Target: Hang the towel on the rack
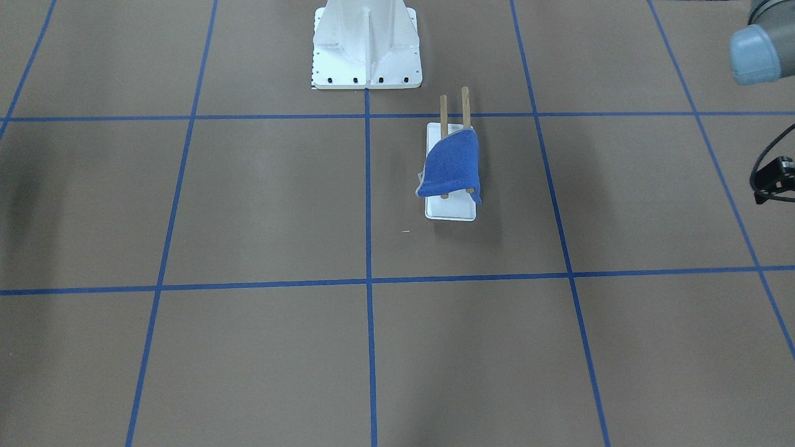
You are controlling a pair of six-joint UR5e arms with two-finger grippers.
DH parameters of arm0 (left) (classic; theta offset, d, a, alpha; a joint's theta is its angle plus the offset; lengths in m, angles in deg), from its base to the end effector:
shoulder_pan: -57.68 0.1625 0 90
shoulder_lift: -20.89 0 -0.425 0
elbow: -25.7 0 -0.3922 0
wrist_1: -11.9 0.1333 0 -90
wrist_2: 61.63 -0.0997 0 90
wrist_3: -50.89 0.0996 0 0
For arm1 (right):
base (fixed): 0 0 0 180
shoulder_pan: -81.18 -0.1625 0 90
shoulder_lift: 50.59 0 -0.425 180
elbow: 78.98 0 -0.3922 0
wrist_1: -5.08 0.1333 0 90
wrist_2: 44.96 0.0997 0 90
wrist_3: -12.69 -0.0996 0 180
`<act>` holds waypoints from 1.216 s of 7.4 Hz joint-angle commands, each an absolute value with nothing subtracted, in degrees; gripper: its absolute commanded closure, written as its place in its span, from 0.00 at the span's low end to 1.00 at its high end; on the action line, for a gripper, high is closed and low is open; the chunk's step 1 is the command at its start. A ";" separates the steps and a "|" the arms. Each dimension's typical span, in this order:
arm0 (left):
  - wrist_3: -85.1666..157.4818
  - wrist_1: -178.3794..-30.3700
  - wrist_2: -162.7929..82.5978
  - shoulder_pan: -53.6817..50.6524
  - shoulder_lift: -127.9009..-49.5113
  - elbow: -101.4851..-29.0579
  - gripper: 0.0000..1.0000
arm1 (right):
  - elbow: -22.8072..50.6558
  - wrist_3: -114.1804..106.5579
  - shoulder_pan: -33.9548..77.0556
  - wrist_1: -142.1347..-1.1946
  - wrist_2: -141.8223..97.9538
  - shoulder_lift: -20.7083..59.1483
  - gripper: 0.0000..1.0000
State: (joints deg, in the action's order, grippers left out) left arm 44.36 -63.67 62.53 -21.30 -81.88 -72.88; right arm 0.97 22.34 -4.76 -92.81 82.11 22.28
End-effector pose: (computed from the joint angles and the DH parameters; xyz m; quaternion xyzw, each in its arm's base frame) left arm 0.0327 -0.5724 0.5040 0.0123 0.2985 0.0551 0.9527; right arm 0.0297 -0.6166 0.6012 0.0088 -0.3178 -0.1109 0.9416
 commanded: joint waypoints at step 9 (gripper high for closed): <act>46.05 -75.19 72.84 -31.44 -69.03 -73.70 0.02 | 2.32 23.41 -8.03 -93.09 82.31 28.60 0.00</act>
State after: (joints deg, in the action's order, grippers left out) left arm 45.61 -75.13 73.06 -31.42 -69.16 -73.31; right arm 2.35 23.43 -8.09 -93.11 82.39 28.59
